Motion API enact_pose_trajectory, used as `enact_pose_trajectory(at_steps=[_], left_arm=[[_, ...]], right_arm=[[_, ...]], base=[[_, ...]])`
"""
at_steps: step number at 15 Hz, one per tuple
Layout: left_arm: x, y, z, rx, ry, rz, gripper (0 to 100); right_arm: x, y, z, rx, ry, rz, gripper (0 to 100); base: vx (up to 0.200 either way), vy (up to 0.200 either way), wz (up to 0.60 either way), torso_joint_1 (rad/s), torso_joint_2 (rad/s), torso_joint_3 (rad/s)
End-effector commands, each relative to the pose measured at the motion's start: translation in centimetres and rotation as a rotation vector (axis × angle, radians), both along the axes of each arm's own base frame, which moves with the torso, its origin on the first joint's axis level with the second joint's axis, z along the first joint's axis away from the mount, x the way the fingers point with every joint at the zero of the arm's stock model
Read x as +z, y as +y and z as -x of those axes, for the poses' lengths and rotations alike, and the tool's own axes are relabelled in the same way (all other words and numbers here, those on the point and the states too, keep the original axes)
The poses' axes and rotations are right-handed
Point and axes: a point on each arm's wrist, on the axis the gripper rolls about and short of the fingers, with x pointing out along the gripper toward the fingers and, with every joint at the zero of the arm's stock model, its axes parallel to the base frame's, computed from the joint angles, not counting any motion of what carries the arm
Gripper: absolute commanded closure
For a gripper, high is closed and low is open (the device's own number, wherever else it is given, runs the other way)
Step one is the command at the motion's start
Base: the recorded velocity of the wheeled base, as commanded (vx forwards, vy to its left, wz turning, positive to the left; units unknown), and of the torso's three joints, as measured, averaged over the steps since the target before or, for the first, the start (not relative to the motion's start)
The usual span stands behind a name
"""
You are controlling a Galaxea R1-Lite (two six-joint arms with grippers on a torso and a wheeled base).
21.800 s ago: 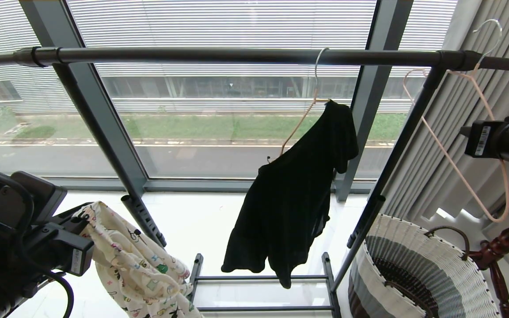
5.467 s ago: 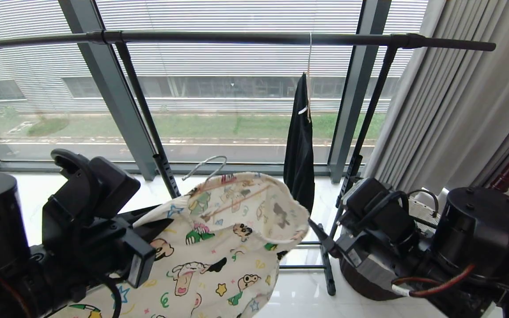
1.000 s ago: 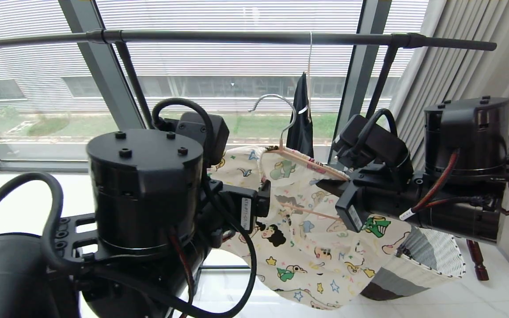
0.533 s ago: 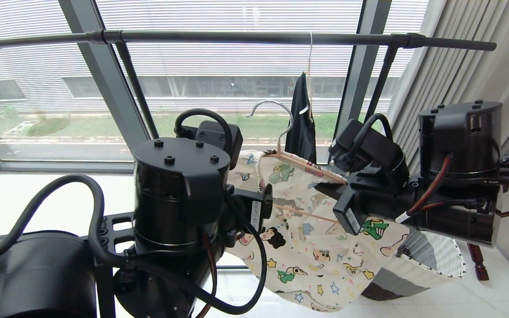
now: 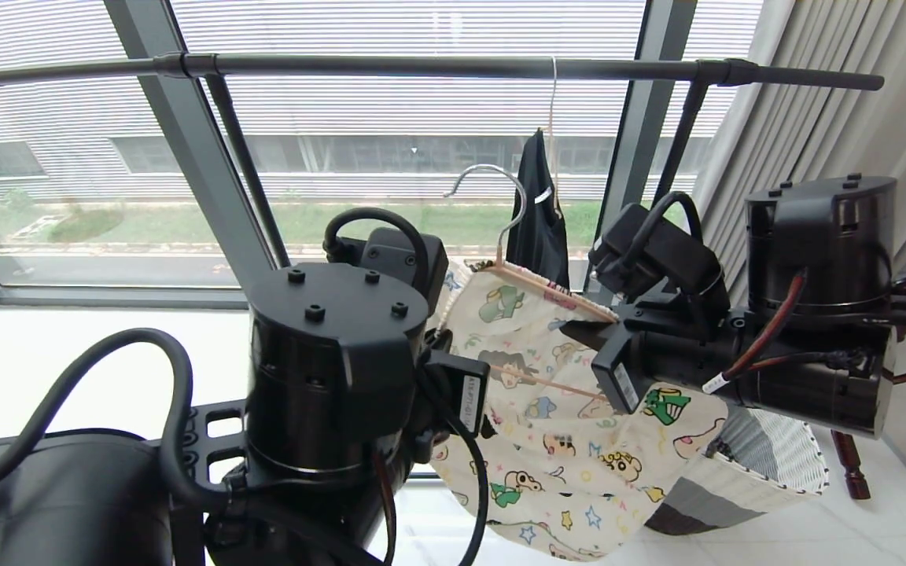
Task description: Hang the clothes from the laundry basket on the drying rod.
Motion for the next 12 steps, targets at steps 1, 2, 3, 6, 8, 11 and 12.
enact_pose_trajectory(at_steps=[1,2,3,6,8,11,12], left_arm=[[-0.4,-1.3,1.4,-0.055,0.016,0.021,100],[-0.6,-1.8,1.9,-0.078,0.025,0.029,100],[-0.6,-2.2,2.4,-0.094,0.028,0.037,100],[0.6,-3.3,2.8,-0.111,0.027,0.133,100],[1.2,-3.6,2.8,-0.113,0.025,0.173,100],[2.1,-4.7,4.4,-0.166,0.037,0.252,100],[2.2,-4.9,5.0,-0.187,0.043,0.266,100]], right_arm=[[0.6,0.9,0.7,-0.01,0.014,-0.046,100],[0.7,1.4,0.9,-0.035,0.03,-0.073,100],[0.8,1.7,1.1,-0.049,0.041,-0.089,100],[0.7,1.9,1.1,-0.054,0.05,-0.096,100],[0.6,2.0,1.1,-0.054,0.053,-0.093,100],[0.6,2.1,1.0,-0.057,0.054,-0.097,100],[0.7,2.2,0.9,-0.061,0.055,-0.1,100]], base=[[0.0,0.0,0.0,0.0,0.0,0.0],[0.0,0.0,0.0,0.0,0.0,0.0],[0.0,0.0,0.0,0.0,0.0,0.0],[0.0,0.0,0.0,0.0,0.0,0.0],[0.0,0.0,0.0,0.0,0.0,0.0],[0.0,0.0,0.0,0.0,0.0,0.0],[0.0,0.0,0.0,0.0,0.0,0.0]])
